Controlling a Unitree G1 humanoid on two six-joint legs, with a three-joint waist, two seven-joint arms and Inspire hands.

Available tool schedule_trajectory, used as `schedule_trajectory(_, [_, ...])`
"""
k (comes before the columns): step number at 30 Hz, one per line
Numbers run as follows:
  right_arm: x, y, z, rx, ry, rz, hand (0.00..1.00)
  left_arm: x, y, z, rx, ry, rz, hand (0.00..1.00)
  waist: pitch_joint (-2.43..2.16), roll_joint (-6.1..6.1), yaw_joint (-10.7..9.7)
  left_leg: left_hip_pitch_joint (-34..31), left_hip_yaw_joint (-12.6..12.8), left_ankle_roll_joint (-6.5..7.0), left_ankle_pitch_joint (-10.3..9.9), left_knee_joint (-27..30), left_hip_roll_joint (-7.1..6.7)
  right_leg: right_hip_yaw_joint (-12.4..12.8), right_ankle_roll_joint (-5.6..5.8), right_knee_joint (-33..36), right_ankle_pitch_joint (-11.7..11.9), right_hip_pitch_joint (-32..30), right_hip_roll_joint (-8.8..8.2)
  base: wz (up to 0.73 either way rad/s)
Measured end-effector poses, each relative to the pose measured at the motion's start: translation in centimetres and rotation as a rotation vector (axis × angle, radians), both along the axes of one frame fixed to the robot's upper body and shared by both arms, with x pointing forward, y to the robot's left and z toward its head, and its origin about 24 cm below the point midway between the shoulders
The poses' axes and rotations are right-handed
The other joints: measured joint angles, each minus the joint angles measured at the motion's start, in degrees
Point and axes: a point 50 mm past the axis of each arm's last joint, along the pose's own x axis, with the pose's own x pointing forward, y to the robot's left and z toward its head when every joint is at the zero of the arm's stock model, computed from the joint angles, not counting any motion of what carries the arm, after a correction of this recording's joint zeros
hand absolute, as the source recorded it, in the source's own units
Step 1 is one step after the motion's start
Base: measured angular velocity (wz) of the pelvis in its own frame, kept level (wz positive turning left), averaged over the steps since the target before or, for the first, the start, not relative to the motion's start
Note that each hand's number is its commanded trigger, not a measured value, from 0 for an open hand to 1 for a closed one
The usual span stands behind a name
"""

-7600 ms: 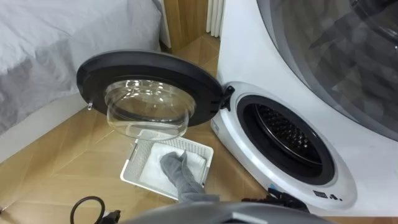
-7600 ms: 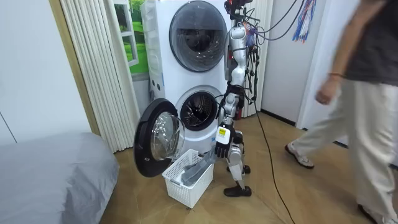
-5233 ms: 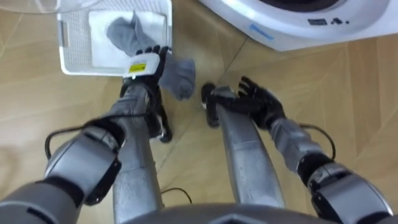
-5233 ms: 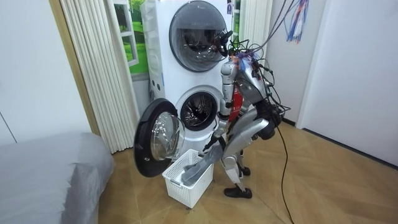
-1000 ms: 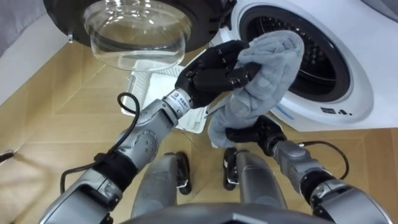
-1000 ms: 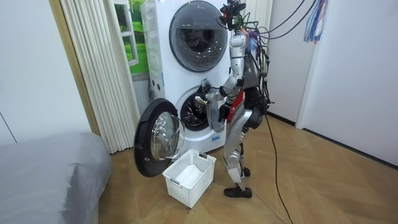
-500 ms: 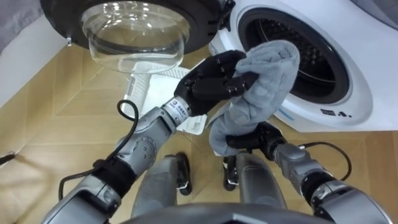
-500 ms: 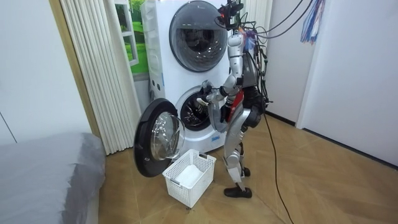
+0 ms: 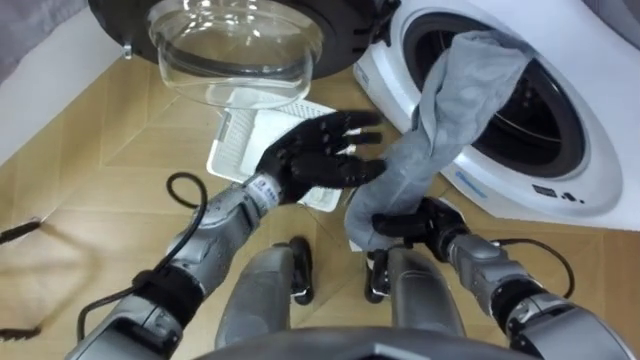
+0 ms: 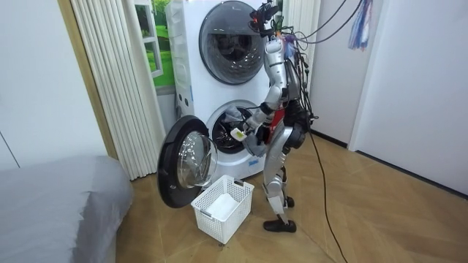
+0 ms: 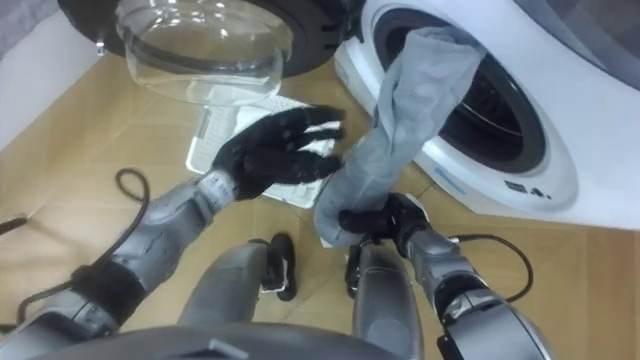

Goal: Put towel into washing machine

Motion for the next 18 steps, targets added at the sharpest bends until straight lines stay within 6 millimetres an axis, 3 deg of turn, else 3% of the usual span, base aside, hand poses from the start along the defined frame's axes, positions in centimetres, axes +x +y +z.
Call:
schedule_trajectory(2, [0.1, -0.2, 0.1, 0.012, 0.004, -0.005, 1.0, -0.2, 1.2, -1.0, 0.072, 0.037, 0.058, 0.0, 0.01, 0.19, 0.3, 0.0, -0.2, -0.03, 0.3, -0.5, -0.25, -1.5, -0.01, 0.2, 0.0, -0.1, -0.68, 0.06])
schedule_trajectory(8, [-0.1, -0.9, 0.1, 0.077, 0.028, -0.071, 1.0, -0.8, 3.0, -2.0, 0.139, 0.089, 0.177, 0.0, 0.22, 0.75, 0.5, -0.3, -0.7, 0.15, 0.7, -0.9, -0.85, -2.0, -0.05, 0.1, 0.0, -0.1, -1.21, 0.07])
schedule_trajectory(18, [0.5, -2.9, 0.5, 0.125, 0.068, -0.178, 1.0, -1.0, 3.0, -2.6, 0.151, 0.139, 0.214, 0.0, 0.29, 0.75, 2.1, -1.9, -1.7, 0.97, 2.2, -1.7, -2.57, -3.4, 0.08, 0.3, -0.2, -1.0, -2.88, 0.13])
